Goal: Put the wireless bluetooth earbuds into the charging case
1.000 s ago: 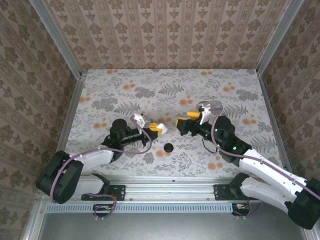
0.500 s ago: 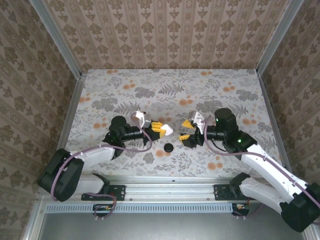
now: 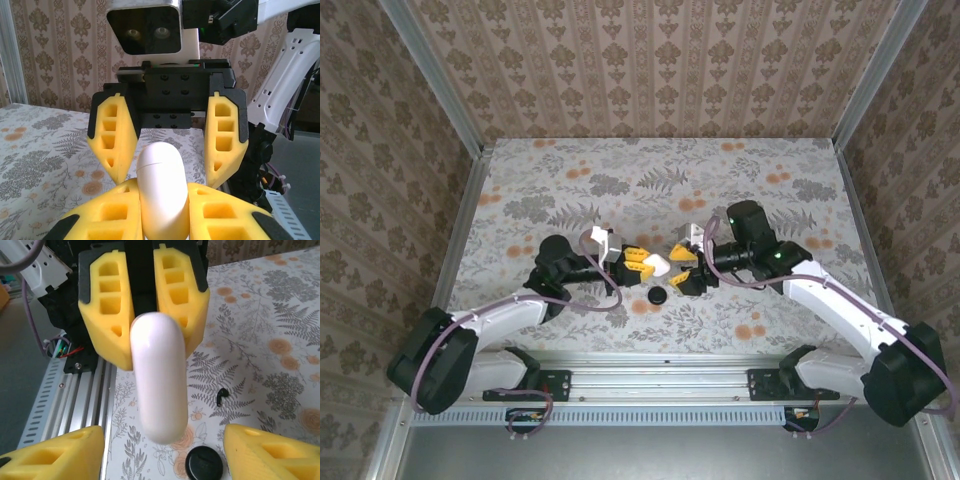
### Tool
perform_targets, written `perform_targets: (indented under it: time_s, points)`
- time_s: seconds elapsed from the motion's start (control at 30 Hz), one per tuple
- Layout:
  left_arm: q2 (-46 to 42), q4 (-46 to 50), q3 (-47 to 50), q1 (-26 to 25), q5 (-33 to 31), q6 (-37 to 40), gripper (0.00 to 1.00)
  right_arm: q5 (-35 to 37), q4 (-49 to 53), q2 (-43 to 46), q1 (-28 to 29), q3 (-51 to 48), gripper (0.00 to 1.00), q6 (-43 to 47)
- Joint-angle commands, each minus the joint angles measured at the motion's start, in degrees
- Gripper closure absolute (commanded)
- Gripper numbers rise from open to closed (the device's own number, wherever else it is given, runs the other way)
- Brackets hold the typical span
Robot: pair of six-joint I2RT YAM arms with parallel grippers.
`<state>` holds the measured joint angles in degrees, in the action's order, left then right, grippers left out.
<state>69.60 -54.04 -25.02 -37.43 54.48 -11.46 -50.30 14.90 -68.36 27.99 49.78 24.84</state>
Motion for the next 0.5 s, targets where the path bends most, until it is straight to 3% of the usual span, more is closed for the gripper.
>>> perform_targets:
  time_s: [0.0, 0.13, 0.47]
  points:
    - [-0.8, -0.5, -2.1, -0.5, 1.4, 1.9, 0.8, -4.9, 1.6, -1.7, -0.3, 3.4, 0.39, 2.3]
    - [-0.7, -0.7, -2.3, -1.3, 1.2, 2.0, 0.8, -7.0, 2.2, -2.7, -0.2, 4.5, 0.48, 2.9]
    - [-0.7, -0.8, -2.2, -1.8, 0.0, 2.2, 0.8, -8.1, 4.1, -3.2, -0.2, 5.6, 0.83, 4.6]
